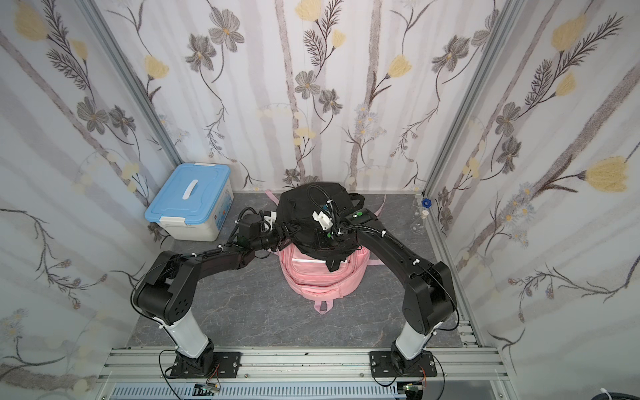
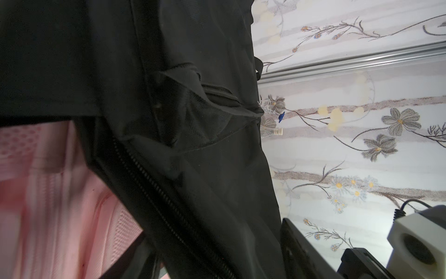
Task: Zip up the backpack
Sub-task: Zip the zipper on the backpack.
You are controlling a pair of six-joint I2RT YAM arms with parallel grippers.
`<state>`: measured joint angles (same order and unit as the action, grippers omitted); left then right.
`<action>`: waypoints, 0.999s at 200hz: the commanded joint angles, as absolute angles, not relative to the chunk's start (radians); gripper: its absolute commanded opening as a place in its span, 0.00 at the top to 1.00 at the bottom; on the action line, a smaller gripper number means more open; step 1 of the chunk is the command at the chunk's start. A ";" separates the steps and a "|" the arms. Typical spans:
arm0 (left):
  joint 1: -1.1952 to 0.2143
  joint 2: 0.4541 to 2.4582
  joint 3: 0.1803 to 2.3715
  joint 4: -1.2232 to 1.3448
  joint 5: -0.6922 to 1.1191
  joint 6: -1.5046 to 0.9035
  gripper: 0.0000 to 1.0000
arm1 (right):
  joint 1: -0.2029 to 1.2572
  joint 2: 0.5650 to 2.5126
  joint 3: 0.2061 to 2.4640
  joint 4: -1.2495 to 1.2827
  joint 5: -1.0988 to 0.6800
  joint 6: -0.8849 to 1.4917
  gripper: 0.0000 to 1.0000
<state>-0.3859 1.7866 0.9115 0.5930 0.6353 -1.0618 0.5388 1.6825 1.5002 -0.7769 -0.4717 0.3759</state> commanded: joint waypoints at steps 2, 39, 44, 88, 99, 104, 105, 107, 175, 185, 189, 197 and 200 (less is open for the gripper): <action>-0.377 1.832 0.907 0.811 0.686 -1.133 0.40 | 0.537 1.675 1.507 -0.778 -0.496 0.379 1.00; -0.373 1.859 0.909 0.890 0.713 -1.155 0.78 | 0.540 1.677 1.502 -0.767 -0.504 0.386 1.00; -0.373 1.857 0.907 0.896 0.713 -1.157 0.84 | 0.539 1.677 1.502 -0.764 -0.505 0.388 1.00; -0.376 1.837 0.885 0.916 0.708 -1.161 1.00 | 0.555 1.684 1.513 -0.753 -0.509 0.400 1.00; -0.379 1.830 0.885 0.909 0.706 -1.158 1.00 | 0.564 1.690 1.521 -0.753 -0.507 0.403 1.00; -0.380 1.827 0.885 0.904 0.706 -1.155 1.00 | 0.569 1.692 1.527 -0.752 -0.507 0.405 1.00; -0.380 1.827 0.887 0.903 0.706 -1.155 1.00 | 0.571 1.692 1.527 -0.752 -0.507 0.406 1.00; -0.380 1.827 0.888 0.901 0.706 -1.155 1.00 | 0.573 1.693 1.530 -0.752 -0.506 0.406 1.00; -0.396 1.809 0.885 0.883 0.704 -1.151 1.00 | 0.661 1.770 1.605 -0.741 -0.482 0.425 1.00; -0.397 1.806 0.884 0.881 0.704 -1.150 1.00 | 0.663 1.783 1.615 -0.753 -0.453 0.423 1.00; -0.399 1.802 0.882 0.881 0.703 -1.149 1.00 | 0.663 1.785 1.618 -0.755 -0.447 0.420 1.00; -0.399 1.793 0.880 0.871 0.699 -1.142 1.00 | 0.662 1.787 1.620 -0.758 -0.439 0.416 1.00; -0.399 1.790 0.878 0.864 0.698 -1.136 1.00 | 0.660 1.786 1.620 -0.759 -0.433 0.416 1.00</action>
<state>-0.3916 1.8160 0.8829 0.8253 0.6682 -1.1473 0.6601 1.7779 1.6024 -0.7864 -0.4530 0.4145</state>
